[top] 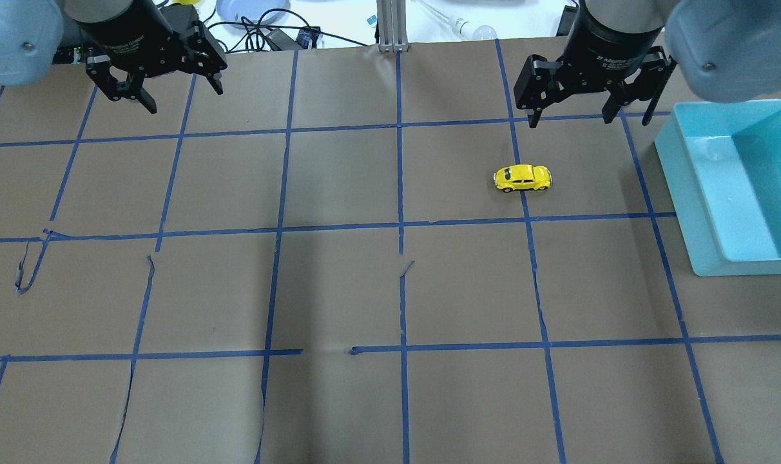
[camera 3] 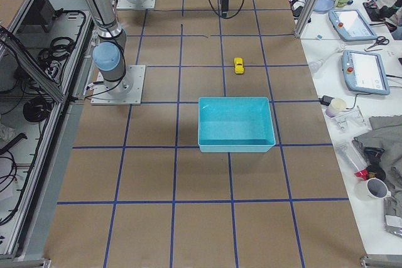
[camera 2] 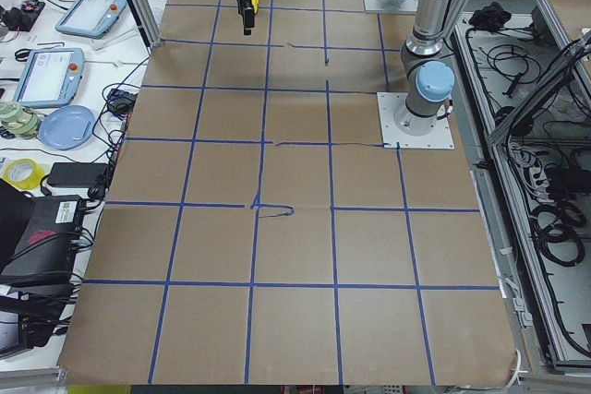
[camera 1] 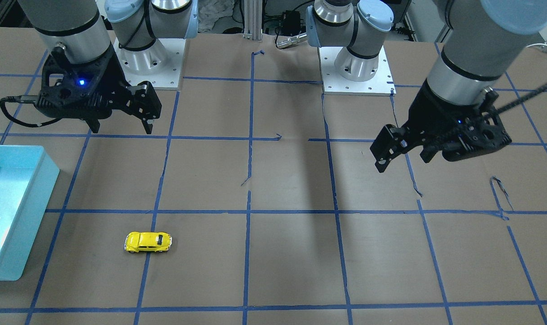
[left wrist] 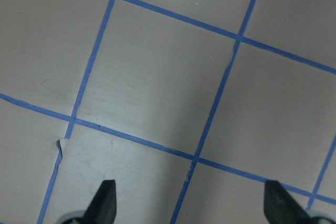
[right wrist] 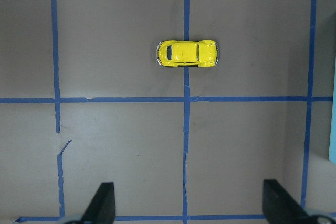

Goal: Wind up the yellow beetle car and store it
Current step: 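Lower the right gripper onto the yellow car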

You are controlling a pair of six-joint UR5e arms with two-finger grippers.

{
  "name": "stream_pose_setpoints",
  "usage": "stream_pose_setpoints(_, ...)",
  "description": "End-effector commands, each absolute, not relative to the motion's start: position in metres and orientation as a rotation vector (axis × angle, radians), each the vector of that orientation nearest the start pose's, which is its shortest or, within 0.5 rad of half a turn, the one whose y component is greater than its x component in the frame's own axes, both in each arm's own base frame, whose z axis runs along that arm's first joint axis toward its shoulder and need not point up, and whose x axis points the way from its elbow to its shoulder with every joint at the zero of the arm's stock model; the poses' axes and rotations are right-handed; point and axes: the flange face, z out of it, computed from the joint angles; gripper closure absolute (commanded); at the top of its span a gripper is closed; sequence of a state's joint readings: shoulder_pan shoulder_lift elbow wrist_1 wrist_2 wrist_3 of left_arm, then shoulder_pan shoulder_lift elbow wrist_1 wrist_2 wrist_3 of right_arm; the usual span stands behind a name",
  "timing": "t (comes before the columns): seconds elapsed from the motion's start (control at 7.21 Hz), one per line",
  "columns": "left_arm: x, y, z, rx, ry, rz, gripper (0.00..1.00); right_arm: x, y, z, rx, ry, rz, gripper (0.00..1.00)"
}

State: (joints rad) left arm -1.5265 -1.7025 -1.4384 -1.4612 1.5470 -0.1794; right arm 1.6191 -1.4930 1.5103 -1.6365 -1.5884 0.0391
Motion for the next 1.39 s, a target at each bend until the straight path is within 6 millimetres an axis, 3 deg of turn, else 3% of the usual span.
stream_pose_setpoints(0.0,-0.121,-0.541,0.474,-0.186,3.167,-0.082,0.00,0.161,-0.556,0.423,-0.023,3.161,0.092,0.00)
stream_pose_setpoints(0.14,-0.119,-0.536,0.453,-0.167,3.161,-0.024,0.00,0.162,-0.570,0.394,-0.021,3.159,0.156,0.00)
stream_pose_setpoints(0.28,-0.121,-0.527,0.455,-0.141,3.163,-0.016,0.00,0.163,-0.585,0.377,-0.018,3.155,0.120,0.00)
stream_pose_setpoints(0.55,-0.124,-0.520,0.451,-0.015,3.163,-0.001,0.00,0.164,-0.623,0.318,-0.022,3.158,0.069,0.00)
stream_pose_setpoints(0.69,-0.119,-0.513,0.442,-0.007,3.128,0.031,0.00,0.164,-0.629,0.298,-0.157,3.151,0.111,0.00)
stream_pose_setpoints(0.83,-0.118,-0.504,0.436,0.085,3.096,0.034,0.00,0.164,-0.632,0.296,-0.469,3.113,0.096,0.00)
stream_pose_setpoints(0.97,-0.114,-0.497,0.443,0.102,3.088,0.015,0.00,0.165,-0.636,0.293,-0.776,3.051,0.030,0.00)
stream_pose_setpoints(1.25,-0.110,-0.493,0.449,0.090,3.079,0.013,0.00,0.163,-0.619,0.254,-1.447,2.824,-0.106,0.00)
